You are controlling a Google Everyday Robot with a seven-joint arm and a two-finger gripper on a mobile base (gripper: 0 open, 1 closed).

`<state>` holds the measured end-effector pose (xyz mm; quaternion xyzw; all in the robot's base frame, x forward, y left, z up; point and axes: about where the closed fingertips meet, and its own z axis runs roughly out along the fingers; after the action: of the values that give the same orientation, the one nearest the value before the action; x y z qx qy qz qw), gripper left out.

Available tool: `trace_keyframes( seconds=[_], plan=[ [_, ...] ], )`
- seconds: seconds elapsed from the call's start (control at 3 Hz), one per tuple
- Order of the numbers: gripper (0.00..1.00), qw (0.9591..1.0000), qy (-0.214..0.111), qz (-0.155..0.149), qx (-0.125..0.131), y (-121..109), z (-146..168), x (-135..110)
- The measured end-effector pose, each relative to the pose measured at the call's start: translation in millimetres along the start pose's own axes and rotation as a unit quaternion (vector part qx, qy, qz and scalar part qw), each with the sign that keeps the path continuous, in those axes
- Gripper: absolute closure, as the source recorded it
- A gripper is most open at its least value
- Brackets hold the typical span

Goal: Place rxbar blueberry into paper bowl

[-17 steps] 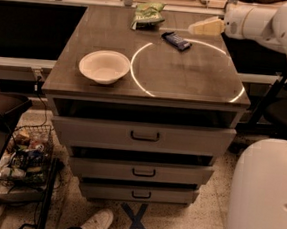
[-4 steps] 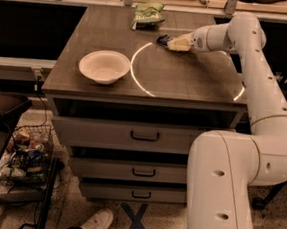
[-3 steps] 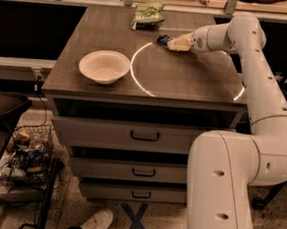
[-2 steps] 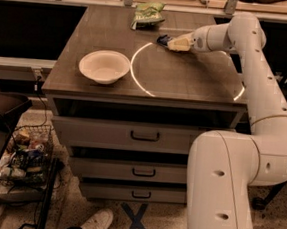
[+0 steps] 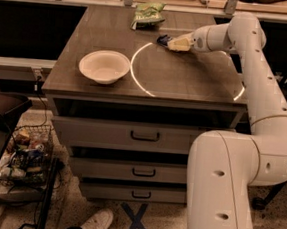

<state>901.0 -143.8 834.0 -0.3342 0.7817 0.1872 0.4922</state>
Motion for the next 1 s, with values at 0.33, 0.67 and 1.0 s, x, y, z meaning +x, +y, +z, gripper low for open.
trace_keyframes(
  seconds=[0.33,0.67,1.0],
  plan=[
    [1.0,1.0,0.0,0.0,0.0,0,0,0],
    [1.0,0.9974,-0.04,-0.05,0.034,-4,-44,-63],
    [1.0,0.9873,-0.094,-0.106,0.072,2,-106,-133]
  ],
)
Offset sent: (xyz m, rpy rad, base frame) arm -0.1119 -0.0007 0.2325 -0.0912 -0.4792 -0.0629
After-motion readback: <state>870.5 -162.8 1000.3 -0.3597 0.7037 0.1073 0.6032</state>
